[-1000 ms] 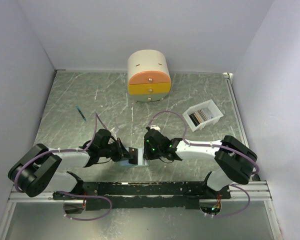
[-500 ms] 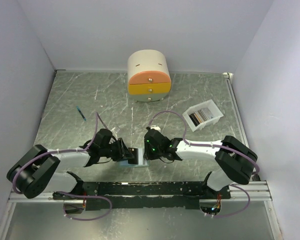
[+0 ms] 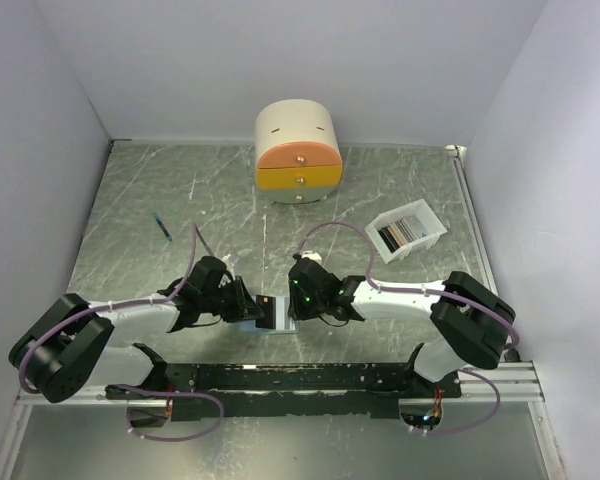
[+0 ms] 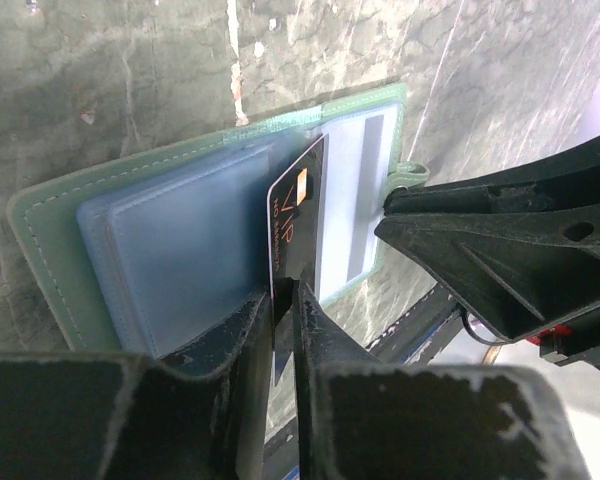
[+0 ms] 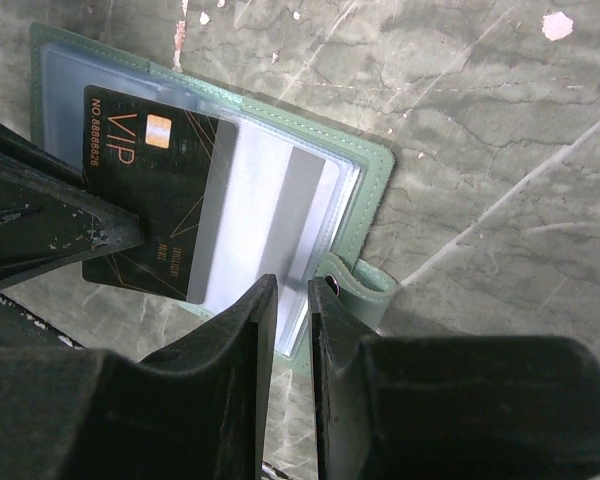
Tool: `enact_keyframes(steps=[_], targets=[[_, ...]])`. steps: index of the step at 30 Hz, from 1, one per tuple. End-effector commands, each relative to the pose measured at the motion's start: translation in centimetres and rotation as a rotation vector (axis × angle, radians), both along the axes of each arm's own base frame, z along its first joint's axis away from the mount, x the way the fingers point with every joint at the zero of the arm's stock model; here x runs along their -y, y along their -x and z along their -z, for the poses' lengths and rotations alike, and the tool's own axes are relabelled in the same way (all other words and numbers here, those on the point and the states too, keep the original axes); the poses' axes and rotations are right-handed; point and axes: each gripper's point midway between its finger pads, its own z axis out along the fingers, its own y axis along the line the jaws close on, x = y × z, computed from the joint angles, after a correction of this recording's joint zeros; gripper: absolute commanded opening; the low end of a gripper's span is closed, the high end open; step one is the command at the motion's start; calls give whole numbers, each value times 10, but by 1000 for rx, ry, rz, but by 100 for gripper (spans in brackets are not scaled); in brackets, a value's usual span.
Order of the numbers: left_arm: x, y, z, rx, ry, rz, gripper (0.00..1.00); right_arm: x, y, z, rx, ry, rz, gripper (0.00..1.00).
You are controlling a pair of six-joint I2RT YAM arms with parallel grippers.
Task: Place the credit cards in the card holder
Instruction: Insert the credit card into the card holder.
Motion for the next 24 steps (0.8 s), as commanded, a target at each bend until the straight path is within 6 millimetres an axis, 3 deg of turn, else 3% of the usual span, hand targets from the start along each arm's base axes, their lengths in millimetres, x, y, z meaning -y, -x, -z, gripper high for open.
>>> enact_keyframes(steps=[1, 8, 14, 24], targets=[[-3, 7, 11, -19, -48, 22, 22, 9, 0, 5, 7, 58, 2, 20], [3, 9, 13, -22, -37, 37, 25, 8, 0, 5, 5, 53, 1, 20], [5, 6, 6, -6, -48, 43, 40, 8, 0, 2, 9, 49, 4, 20], [-13, -9, -10, 40, -172, -22, 46, 8, -4, -13, 35, 33, 11, 20]])
